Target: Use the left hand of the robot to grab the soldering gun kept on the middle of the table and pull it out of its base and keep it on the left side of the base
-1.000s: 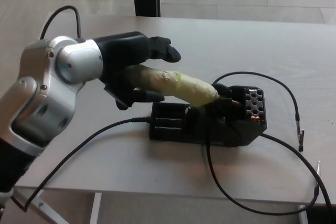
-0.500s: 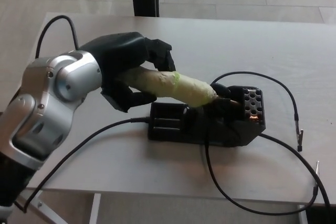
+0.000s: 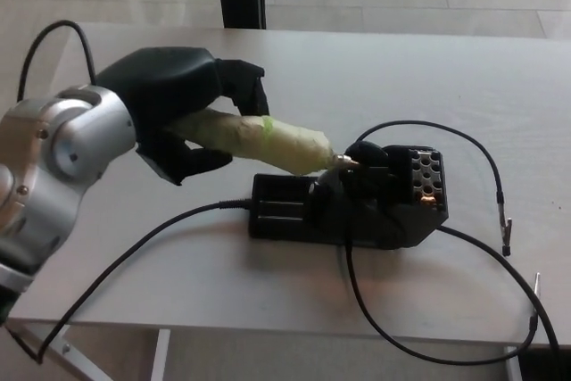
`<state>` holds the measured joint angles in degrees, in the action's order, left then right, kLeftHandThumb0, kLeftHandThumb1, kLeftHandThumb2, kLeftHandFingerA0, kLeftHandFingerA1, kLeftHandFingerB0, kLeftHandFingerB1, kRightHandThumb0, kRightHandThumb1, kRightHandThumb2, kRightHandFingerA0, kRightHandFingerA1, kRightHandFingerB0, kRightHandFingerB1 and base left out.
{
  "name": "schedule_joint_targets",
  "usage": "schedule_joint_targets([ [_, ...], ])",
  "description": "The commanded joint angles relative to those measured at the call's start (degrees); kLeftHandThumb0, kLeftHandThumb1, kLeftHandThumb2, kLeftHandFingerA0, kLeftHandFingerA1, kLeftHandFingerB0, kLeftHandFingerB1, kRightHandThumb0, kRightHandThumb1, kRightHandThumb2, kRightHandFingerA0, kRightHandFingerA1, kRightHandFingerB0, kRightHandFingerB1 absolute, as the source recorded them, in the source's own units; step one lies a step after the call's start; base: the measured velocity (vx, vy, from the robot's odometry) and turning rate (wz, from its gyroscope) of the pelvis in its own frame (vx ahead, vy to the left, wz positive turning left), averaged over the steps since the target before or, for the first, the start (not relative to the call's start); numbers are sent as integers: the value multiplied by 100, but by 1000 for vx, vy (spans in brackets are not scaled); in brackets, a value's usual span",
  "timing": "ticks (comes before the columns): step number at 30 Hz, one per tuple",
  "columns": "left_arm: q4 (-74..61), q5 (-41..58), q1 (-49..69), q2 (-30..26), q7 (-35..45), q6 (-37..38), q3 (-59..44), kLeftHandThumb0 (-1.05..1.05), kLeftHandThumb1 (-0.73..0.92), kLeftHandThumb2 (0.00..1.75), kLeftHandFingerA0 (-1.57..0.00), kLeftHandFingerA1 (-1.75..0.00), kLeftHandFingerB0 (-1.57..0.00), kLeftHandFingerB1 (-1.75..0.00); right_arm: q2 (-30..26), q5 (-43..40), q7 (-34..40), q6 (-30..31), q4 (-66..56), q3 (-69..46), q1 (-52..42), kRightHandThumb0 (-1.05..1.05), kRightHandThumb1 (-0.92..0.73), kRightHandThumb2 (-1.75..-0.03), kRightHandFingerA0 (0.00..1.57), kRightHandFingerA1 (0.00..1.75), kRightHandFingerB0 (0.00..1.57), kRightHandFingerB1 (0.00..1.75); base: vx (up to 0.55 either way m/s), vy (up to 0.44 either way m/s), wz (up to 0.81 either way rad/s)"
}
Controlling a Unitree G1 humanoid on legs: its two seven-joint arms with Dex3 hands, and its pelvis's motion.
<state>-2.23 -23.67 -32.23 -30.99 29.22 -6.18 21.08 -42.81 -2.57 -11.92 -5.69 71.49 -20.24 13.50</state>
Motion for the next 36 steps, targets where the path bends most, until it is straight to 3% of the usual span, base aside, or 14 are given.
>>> schedule_joint_targets([
  [1, -25, 230, 37, -341, 172, 415, -455, -14, 56, 100, -92, -175, -79, -154, -172, -38, 49, -78, -16, -4, -52, -105, -50, -136, 136, 101, 52, 120, 0, 0, 0],
  [3, -103, 314, 83, -421, 277, 280, -636, -13, 55, 100, -94, -172, -80, -151, -194, -10, 72, -81, 8, 15, -57, -105, -48, -134, 134, 96, 54, 122, 0, 0, 0],
  [4, -181, 331, 106, -546, 372, 147, -758, -12, 48, 107, -123, -133, -101, -117, -196, 1, 37, -161, 12, 25, -88, -104, -48, -134, 139, 98, 53, 121, 0, 0, 0],
  [5, -191, 326, 109, -551, 398, 132, -777, -12, 48, 107, -123, -133, -101, -117, -195, 1, 33, -170, 17, 27, -94, -104, -48, -134, 139, 98, 53, 121, 0, 0, 0],
  [6, -169, 369, 141, -593, 416, 177, -847, -10, 56, 103, -98, -165, -82, -136, -193, -5, 28, -173, 19, 24, -101, -105, -47, -132, 134, 95, 53, 122, 0, 0, 0],
  [8, -119, 494, 276, -743, 437, 292, -1069, -10, 55, 98, -97, -170, -79, -151, -189, -25, 14, -170, 10, 11, -118, -105, -46, -132, 134, 96, 57, 124, 0, 0, 0],
  [9, -81, 549, 367, -798, 419, 355, -1177, -11, 48, 105, -126, -136, -102, -119, -184, -37, 17, -172, 15, -2, -121, -104, -45, -131, 139, 97, 58, 125, 0, 0, 0],
  [13, -152, 662, 659, -840, 439, 260, -1427, -9, 47, 108, -125, -132, -102, -115, -148, -18, 68, -174, 34, 15, -112, -104, -44, -131, 139, 96, 58, 125, 0, 0, 0],
  [14, -122, 780, 821, -770, 380, 270, -1539, -8, 51, 112, -100, -158, -86, -136, -146, -11, 67, -221, 43, 19, -128, -105, -50, -110, 142, 87, 46, 148, 0, 0, 0],
  [17, -290, 824, 1235, -668, 270, 189, -1713, -7, 52, 112, -105, -154, -85, -142, -115, -14, 81, -230, 36, 24, -119, -105, -50, -111, 142, 86, 46, 148, 0, 0, 0],
  [19, -441, 845, 1571, -547, 161, 131, -1822, -7, 51, 112, -125, -132, -101, -116, -99, -14, 52, -242, 23, 37, -108, -105, -45, -131, 140, 96, 59, 126, 0, 0, 0],
  [20, -442, 1164, 1998, -251, 33, 219, -1990, -4, 54, 104, -99, -167, -81, -138, -88, -39, 38, -221, 5, 23, -98, -105, -46, -133, 135, 95, 60, 126, 0, 0, 0],
  [22, -713, 1212, 2718, 193, -172, -40, -1988, -8, 58, 110, -95, -171, -76, -144, -67, -65, 47, -151, 2, 8, -58, -105, -49, -135, 137, 99, 59, 125, 0, 0, 0],
  [36, -290, 769, 3621, 1213, -931, 660, -1688, -16, 53, 119, -111, -165, -89, -148, 4, -98, 40, -146, -50, 7, -21, -105, -48, -115, 138, 87, 42, 148, 0, 0, 0],
])
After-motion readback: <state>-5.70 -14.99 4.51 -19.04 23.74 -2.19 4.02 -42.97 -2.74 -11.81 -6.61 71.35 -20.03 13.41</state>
